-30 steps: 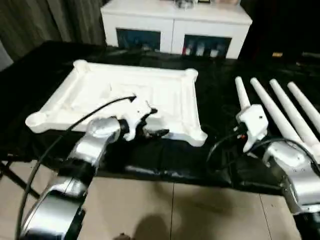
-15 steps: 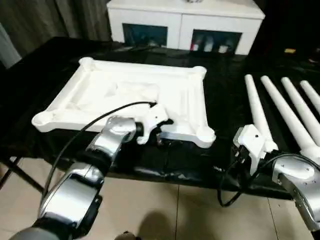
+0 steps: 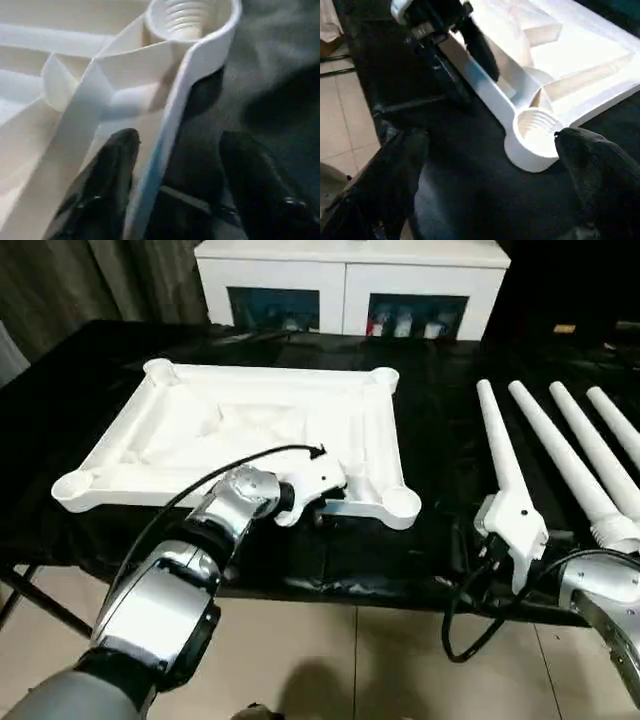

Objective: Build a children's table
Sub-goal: Rotate table base

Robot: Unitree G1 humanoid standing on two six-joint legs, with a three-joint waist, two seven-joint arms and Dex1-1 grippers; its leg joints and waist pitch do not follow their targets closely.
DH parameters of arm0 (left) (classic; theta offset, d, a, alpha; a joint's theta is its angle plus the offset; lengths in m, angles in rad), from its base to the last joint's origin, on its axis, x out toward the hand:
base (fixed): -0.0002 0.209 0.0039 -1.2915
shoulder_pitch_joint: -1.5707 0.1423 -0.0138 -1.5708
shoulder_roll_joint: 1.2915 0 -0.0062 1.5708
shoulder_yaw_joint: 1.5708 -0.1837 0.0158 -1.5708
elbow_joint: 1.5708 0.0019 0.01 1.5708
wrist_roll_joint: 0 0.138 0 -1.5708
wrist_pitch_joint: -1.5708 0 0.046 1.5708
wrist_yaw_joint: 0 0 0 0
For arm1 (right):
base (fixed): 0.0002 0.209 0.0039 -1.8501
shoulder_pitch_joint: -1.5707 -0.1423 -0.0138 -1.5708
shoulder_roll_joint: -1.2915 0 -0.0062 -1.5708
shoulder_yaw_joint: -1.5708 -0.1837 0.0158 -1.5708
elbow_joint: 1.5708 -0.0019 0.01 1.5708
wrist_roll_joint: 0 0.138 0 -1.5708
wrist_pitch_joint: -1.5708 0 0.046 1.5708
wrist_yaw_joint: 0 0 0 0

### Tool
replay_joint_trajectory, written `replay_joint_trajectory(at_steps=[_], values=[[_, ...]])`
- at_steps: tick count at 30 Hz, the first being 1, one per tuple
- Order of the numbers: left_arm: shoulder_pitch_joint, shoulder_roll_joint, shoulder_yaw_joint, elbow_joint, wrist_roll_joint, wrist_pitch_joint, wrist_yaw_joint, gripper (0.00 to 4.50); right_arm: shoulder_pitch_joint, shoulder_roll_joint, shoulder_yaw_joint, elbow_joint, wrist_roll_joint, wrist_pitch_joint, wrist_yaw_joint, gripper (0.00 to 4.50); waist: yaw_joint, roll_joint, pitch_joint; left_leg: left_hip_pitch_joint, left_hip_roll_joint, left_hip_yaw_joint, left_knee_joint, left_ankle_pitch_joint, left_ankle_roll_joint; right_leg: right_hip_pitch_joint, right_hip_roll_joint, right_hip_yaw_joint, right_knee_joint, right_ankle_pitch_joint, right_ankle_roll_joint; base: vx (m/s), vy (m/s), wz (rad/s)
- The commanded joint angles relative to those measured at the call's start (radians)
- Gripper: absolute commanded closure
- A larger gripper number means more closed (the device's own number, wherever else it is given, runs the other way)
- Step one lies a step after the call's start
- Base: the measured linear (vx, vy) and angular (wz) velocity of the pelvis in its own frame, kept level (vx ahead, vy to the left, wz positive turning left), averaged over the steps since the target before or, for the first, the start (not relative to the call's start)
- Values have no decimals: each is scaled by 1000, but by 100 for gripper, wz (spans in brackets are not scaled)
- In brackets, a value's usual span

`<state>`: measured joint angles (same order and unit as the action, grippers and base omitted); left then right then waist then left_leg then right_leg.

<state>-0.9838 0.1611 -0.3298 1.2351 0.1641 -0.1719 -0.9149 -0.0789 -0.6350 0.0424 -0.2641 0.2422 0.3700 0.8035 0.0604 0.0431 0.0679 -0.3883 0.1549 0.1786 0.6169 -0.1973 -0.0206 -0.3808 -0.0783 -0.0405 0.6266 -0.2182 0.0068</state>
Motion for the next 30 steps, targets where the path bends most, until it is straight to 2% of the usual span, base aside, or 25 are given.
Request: replay_joint_trajectory(at_steps=[1, 5, 7, 10, 12, 14, 16, 17, 22, 24, 27, 30], values=[[-25, -7, -1, 19, 24, 12, 63, 184, -11, 3, -19, -31, 10, 19, -17, 0, -1, -7, -61, 21, 83, -40, -83, -177, 94, 44, -89, 45, -76, 21, -310, 0, 0, 0], [-38, -10, 3, 39, 40, 26, 129, 210, -10, 2, -16, -36, 6, 21, -19, 0, -3, -11, -62, 21, 82, -38, -80, -157, 113, 44, -88, 44, -74, 70, -323, 0, 0, 0], [-40, -11, 5, 42, 42, 28, 136, 236, -10, 1, -16, -38, 6, 22, -20, 0, -2, -10, -61, 20, 82, -38, -80, -152, 119, 44, -89, 44, -75, 68, -322, 0, 0, 0], [-44, -9, -1, 44, 54, 26, 145, 247, -13, 1, -13, -33, 1, 19, -22, 0, -2, -13, -58, 21, 83, -38, -83, -170, 114, 43, -91, 45, -79, 26, -319, 0, 0, 0], [-47, -6, -5, 45, 68, 20, 153, 281, -25, 5, -5, -24, -7, 13, -30, 0, -3, -13, -55, 23, 85, -39, -89, -209, 94, 41, -90, 46, -85, -37, -311, 0, 0, 0], [-47, -4, -10, 45, 76, 14, 167, 287, -31, 11, -4, -24, -7, 17, -38, 0, -3, -16, -54, 23, 85, -38, -90, -215, 85, 40, -90, 47, -87, -49, -306, 0, 0, 0], [-47, -4, -8, 46, 80, 11, 183, 299, -32, 14, -2, -24, -9, 16, -40, 0, -2, -14, -55, 23, 85, -38, -90, -217, 82, 39, -91, 48, -87, -49, -305, 0, 0, 0], [-49, -4, -8, 46, 85, 3, 206, 311, -33, 16, -1, -23, -9, 16, -42, 0, -4, -18, -56, 21, 84, -39, -89, -207, 84, 41, -92, 48, -85, -40, -302, 0, 0, 0], [-54, 0, -8, 42, 107, -20, 261, 321, -32, 19, 5, -19, -17, 8, -49, 0, -12, -20, -61, 15, 82, -40, -84, -148, 110, 46, -91, 45, -76, 44, -307, 0, 0, 0], [-56, 3, -13, 41, 122, -28, 279, 321, -33, 19, 9, -16, -22, 5, -54, 0, -17, -20, -65, 15, 82, -39, -80, -107, 137, 47, -90, 43, -70, 120, -321, 0, 0, 0], [-60, 7, -15, 41, 135, -37, 301, 321, -34, 22, 12, -13, -27, 2, -56, 0, -16, -22, -68, 15, 81, -37, -76, -78, 162, 49, -91, 41, -67, 166, -327, 0, 0, 0], [-64, 9, -6, 41, 133, -46, 299, 321, -37, 26, 15, -8, -34, 0, -56, 0, -14, -21, -67, 16, 82, -36, -76, -79, 169, 47, -91, 40, -67, 153, -331, 0, 0, 0]])
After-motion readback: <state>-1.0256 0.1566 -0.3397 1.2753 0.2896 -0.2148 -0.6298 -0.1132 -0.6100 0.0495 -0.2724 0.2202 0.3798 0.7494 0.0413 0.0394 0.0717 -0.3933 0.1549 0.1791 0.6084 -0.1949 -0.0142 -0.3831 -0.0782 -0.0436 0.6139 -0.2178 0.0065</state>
